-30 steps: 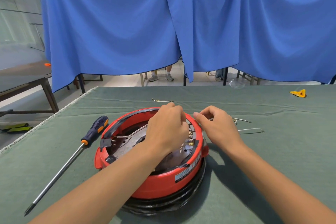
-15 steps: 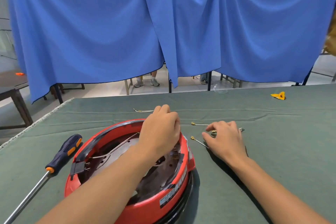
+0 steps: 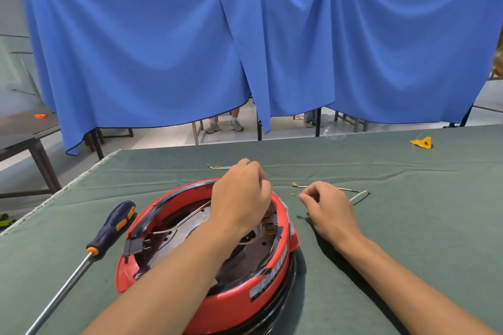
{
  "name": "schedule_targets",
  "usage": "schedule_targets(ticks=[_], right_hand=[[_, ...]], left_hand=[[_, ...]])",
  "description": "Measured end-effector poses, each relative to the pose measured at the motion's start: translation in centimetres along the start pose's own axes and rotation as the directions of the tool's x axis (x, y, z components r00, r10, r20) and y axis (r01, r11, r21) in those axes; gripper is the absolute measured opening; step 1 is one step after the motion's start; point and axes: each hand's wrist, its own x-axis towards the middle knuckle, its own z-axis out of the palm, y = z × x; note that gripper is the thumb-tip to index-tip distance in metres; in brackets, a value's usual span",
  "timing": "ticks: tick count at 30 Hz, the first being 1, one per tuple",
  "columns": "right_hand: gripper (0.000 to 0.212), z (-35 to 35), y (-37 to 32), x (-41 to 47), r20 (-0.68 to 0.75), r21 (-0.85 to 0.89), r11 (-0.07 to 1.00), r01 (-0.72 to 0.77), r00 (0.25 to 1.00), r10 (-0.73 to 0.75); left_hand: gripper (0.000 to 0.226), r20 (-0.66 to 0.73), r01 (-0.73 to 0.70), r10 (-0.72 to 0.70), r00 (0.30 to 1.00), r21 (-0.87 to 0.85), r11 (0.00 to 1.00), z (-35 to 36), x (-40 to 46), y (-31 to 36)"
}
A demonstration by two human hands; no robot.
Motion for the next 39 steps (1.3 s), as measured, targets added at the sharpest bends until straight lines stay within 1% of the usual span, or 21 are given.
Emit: schedule_targets(ticks=[1,3,5,7,11,13,15,18,20,22,24,26,29,33,36,39], right_hand=[[0.016,-0.1,-0.3,-0.2,-0.028,0.098,0.995,-0.02,0.999,0.023],[0.014,-0.2,-1.3,-0.6,-0.05,0.31,0.95,-0.042,0.997,0.06],[0.013,-0.4,-2.5,-1.0,-0.064,0.462,0.886,-0.031,0.996,0.068],[0.014,-0.6,-3.2,-1.3,-0.083,0.505,0.863,0.014,0.996,0.032],[0.014,-0.7,-3.9,-2.0,-0.08,0.49,0.867,0.095,0.995,-0.063],[0.013,-0.8,-4.0,-2.1,-0.081,0.471,0.876,0.108,0.994,-0.079],[0.012,-1.0,-4.1,-2.1,-0.076,0.461,0.881,0.109,0.994,-0.083],[0.015,-1.1,-4.2,-2.2,-0.056,0.5,0.863,0.071,0.997,-0.05],[0.02,-1.3,-4.3,-2.1,-0.029,0.568,0.823,0.008,1.0,0.01],[0.027,-1.5,-4.4,-1.8,-0.002,0.65,0.758,-0.049,0.998,0.066],[0.032,-1.9,-4.5,-1.5,0.022,0.723,0.686,-0.085,0.995,0.1],[0.034,-2.1,-4.6,-1.4,0.049,0.748,0.653,-0.116,0.992,0.12],[0.031,-2.2,-4.7,-1.3,0.077,0.727,0.675,-0.122,0.992,0.096],[0.017,-2.0,-5.1,-1.7,0.105,0.642,0.764,-0.062,0.994,-0.007],[0.016,-2.0,-5.4,-1.8,0.112,0.648,0.76,-0.048,0.993,-0.033],[0.017,-2.2,-5.4,-1.6,0.117,0.678,0.733,-0.056,0.993,-0.032]], left_hand=[[0.014,0.01,0.01,-0.01,1.0,-0.04,0.999,-0.1,-0.1,0.0],[0.019,0.085,0.053,-0.036,0.996,-0.203,0.978,-0.2,0.0,0.2],[0.021,0.173,0.1,-0.033,0.984,-0.392,0.914,-0.2,0.1,0.5],[0.02,0.206,0.144,-0.041,0.978,-0.513,0.846,-0.3,0.1,0.9],[0.013,0.257,0.251,-0.101,0.961,-0.663,0.705,-0.7,-0.1,1.0],[0.01,0.277,0.289,-0.126,0.952,-0.689,0.665,-0.9,-0.2,0.8],[0.011,0.29,0.311,-0.142,0.946,-0.697,0.646,-1.0,-0.2,0.6],[0.014,0.318,0.364,-0.182,0.93,-0.744,0.561,-1.1,-0.2,0.5],[0.015,0.339,0.393,-0.2,0.919,-0.76,0.517,-1.2,-0.2,0.5],[0.017,0.355,0.414,-0.212,0.91,-0.769,0.487,-1.3,-0.1,0.5],[0.02,0.364,0.426,-0.222,0.905,-0.768,0.478,-1.3,-0.1,0.5],[0.022,0.368,0.433,-0.229,0.901,-0.762,0.482,-1.2,0.0,0.4],[0.022,0.38,0.441,-0.225,0.897,-0.765,0.468,-1.0,0.0,0.4],[0.019,0.394,0.443,-0.206,0.896,-0.77,0.459,-1.0,-0.1,0.4],[0.017,0.392,0.436,-0.193,0.899,-0.769,0.468,-1.1,-0.1,0.3],[0.018,0.409,0.45,-0.19,0.892,-0.775,0.445,-1.2,0.0,0.3]])
